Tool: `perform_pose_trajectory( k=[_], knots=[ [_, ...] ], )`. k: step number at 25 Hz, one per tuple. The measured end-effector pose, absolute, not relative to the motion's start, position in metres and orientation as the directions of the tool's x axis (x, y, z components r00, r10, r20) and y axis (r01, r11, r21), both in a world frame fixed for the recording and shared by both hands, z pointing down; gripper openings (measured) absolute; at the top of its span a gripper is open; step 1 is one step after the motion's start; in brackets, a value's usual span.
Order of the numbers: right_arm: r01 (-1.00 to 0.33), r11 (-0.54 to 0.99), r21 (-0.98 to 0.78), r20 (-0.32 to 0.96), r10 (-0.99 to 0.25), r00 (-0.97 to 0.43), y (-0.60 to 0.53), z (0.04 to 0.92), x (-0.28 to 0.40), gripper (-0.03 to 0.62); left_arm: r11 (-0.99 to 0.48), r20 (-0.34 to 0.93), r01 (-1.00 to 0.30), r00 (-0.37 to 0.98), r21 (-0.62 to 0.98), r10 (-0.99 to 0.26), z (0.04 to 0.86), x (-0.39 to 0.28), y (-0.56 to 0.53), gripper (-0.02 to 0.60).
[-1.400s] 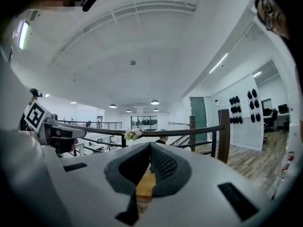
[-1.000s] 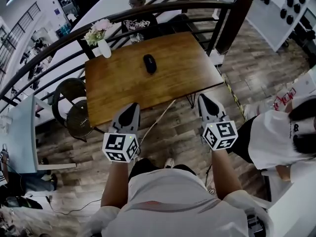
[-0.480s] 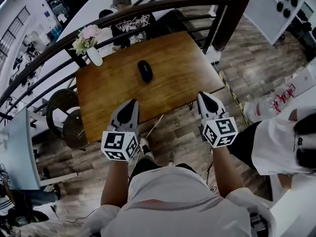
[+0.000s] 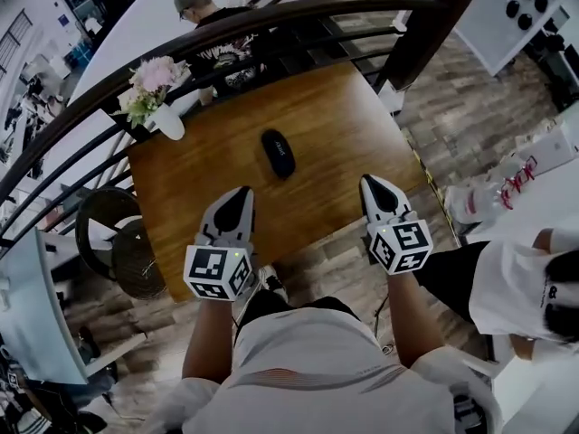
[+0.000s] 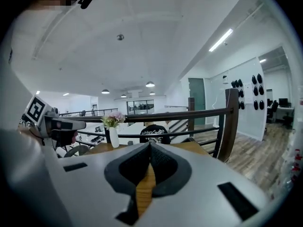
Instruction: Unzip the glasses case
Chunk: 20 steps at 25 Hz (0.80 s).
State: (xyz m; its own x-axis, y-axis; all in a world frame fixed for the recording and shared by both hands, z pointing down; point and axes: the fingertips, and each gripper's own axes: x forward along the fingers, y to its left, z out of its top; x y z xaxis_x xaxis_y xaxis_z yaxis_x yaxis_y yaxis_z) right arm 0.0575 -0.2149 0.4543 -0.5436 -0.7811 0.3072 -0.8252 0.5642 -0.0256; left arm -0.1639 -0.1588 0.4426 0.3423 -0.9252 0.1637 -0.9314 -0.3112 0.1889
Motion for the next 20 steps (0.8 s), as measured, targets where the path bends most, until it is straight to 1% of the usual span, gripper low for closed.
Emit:
perform_pose_trajectory(
  k=[5,13,17,18,20],
  knots=[
    [-0.837,0.546,-0.050,0.339,-0.778,-0.528,-0.242,0.466,0.024,0.052,-0.331,0.188,-0.919,0.371,0.215,-0.909,0.452,-0.194,-0.186,0.020],
    [-0.814,0.567,-0.124,0.415,-0.716,-0.561,-0.274,0.515,-0.001,0.056,-0.305,0.230,-0.921,0.360,0.244,-0.904,0.478,-0.193,-0.208,0.020],
    [-0.785,0.590,-0.189,0.479,-0.642,-0.598,-0.297,0.555,-0.017,0.130,-0.279,0.253,-0.925,0.343,0.257,-0.905,0.489,-0.187,-0.215,0.020],
    [-0.777,0.593,-0.213,0.502,-0.616,-0.608,-0.301,0.569,-0.024,0.161,-0.274,0.260,-0.926,0.341,0.261,-0.903,0.492,-0.187,-0.216,0.020],
    [-0.758,0.593,-0.270,0.545,-0.555,-0.628,-0.311,0.601,-0.040,0.258,-0.262,0.280,-0.927,0.335,0.266,-0.900,0.501,-0.189,-0.218,0.020]
  ],
)
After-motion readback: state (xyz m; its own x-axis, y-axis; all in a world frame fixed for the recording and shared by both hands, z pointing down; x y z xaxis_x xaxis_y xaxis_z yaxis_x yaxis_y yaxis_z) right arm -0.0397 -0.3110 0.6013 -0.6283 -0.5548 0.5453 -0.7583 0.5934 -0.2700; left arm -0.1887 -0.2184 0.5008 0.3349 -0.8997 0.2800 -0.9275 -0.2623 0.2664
